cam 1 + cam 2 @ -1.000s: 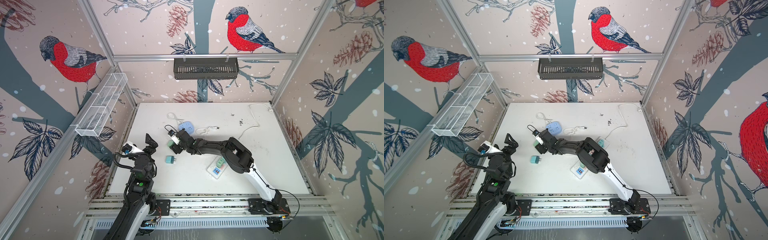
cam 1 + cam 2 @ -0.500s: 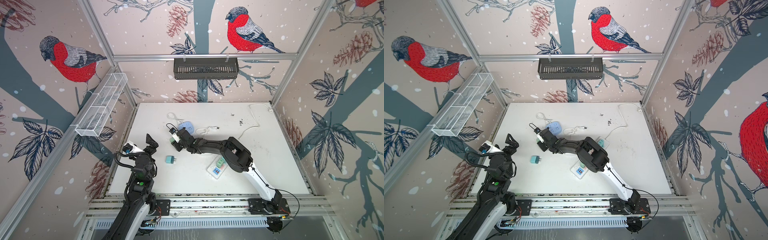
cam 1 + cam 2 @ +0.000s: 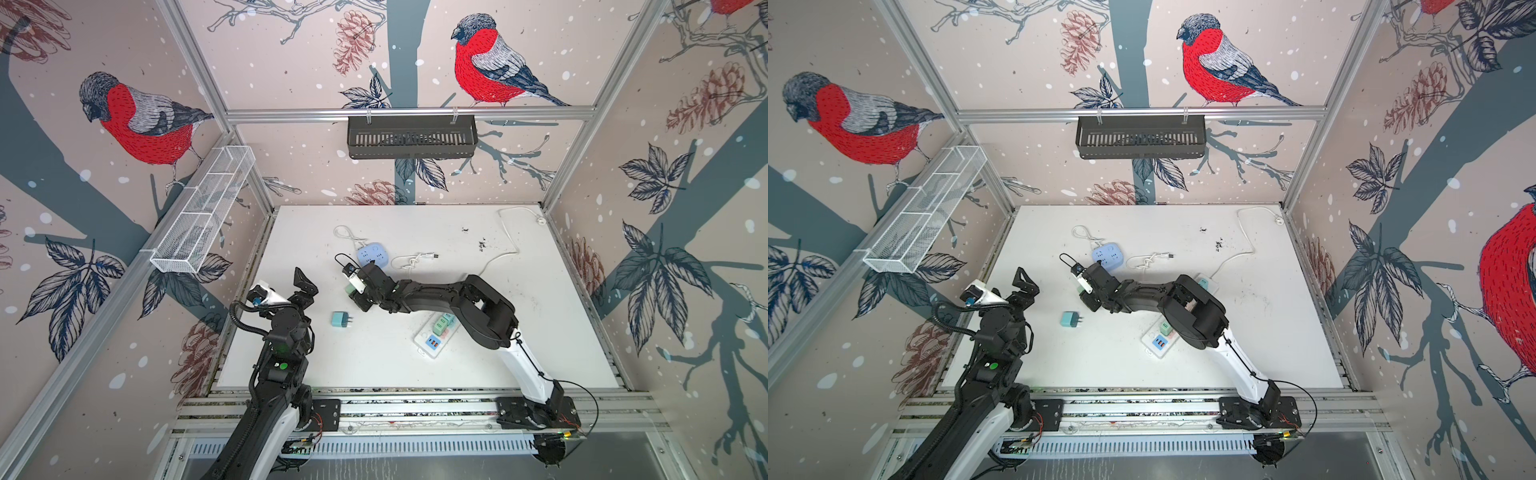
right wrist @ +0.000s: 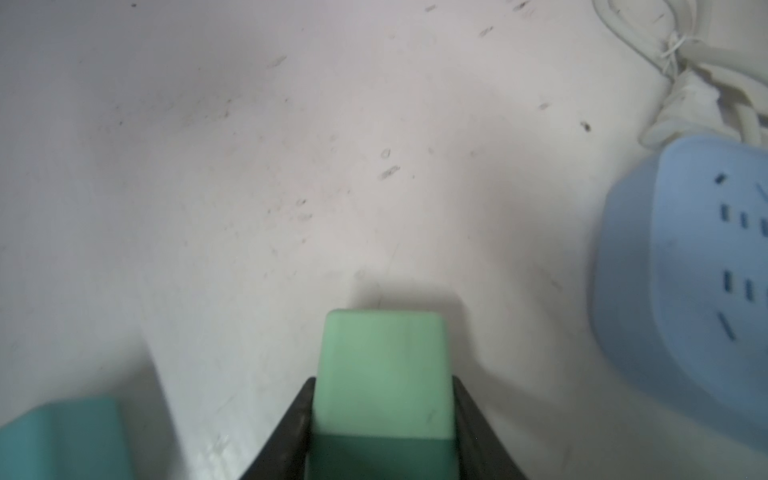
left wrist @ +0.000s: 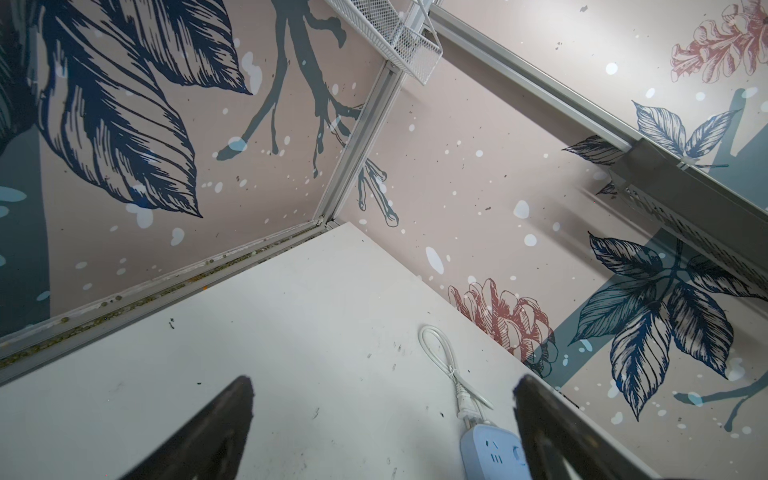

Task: Insert the plug
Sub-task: 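Lift the mint-green adapter toward the left gripper while the left gripper approaches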

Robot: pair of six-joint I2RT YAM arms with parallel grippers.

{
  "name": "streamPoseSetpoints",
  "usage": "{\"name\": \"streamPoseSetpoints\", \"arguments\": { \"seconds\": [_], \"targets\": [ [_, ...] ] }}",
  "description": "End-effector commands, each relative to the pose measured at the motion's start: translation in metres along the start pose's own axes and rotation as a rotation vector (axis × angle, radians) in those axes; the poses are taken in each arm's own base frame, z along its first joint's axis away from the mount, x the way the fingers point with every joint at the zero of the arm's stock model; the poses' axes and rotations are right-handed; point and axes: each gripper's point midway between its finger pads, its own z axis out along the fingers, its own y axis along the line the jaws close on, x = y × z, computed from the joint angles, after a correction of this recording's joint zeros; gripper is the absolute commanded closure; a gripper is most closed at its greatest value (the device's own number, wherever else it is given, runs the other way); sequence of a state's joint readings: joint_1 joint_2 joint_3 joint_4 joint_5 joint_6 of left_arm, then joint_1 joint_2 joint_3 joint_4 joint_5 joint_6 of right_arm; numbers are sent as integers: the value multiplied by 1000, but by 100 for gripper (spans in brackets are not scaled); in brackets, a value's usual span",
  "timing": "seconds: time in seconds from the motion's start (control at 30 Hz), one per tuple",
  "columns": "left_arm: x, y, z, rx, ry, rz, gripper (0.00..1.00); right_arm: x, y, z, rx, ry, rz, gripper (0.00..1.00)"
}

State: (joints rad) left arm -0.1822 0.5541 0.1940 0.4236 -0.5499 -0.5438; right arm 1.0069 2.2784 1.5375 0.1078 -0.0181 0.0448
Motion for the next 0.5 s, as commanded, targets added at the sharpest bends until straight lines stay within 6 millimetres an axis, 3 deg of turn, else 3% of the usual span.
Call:
{"name": "streamPoseSetpoints", "arguments": {
  "seconds": [0.0, 0.1, 0.27, 0.47],
  "targets": [
    [-8, -10, 2, 39, -22, -10, 3, -20, 0, -28, 3, -81, -12, 68],
    [-5, -17, 5, 66, -6, 10, 3, -33, -2, -58, 23, -150, -13, 70],
    [9, -48, 12, 204, 62, 59, 3, -47, -11, -110, 78, -266, -9, 72],
    [37, -100, 13, 464, 208, 143, 3, -41, -27, -165, 180, -372, -10, 73]
  ]
}}
